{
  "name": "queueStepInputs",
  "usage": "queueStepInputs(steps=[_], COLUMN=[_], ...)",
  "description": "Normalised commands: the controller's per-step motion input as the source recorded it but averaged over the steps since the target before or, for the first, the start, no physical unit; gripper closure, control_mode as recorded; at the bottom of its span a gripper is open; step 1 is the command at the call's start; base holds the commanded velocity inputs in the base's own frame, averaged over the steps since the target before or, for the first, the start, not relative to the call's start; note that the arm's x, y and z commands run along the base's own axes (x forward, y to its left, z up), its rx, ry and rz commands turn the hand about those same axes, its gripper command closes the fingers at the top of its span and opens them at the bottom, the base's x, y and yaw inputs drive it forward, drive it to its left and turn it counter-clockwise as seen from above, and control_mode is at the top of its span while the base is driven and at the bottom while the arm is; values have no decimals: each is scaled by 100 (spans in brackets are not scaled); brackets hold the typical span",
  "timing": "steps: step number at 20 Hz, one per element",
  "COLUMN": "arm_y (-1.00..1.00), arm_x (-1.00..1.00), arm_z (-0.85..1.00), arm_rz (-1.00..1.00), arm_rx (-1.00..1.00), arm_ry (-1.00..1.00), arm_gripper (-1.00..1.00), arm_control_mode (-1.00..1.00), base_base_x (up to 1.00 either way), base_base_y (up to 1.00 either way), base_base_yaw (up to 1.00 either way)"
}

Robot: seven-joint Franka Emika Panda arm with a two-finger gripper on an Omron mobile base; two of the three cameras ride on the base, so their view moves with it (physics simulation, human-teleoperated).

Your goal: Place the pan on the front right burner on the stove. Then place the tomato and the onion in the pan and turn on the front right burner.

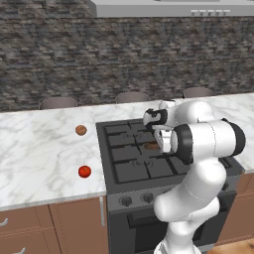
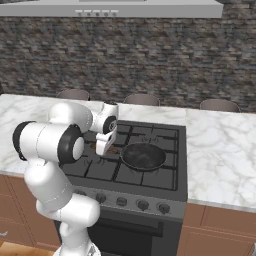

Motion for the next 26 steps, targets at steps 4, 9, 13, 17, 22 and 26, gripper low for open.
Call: queueStepInputs(steps=[4,9,13,17,22,26], arm_y=[0,0,0,0,0,0], arm_x=[9,3,3,9,11,10], arm_z=[-12,-12,-11,-10,-7,-6], arm_rz=[0,0,2,4,7,6], arm_rx=[0,0,0,0,0,0], arm_ry=[0,-1,-2,-2,-3,-1], arm_gripper=[100,100,100,100,100,100], arm_control_mode=[-100,-100,-100,-100,-100,-100], base_base_x=[0,0,0,0,0,0], base_base_y=[0,0,0,0,0,0], base_base_yaw=[0,0,0,0,0,0])
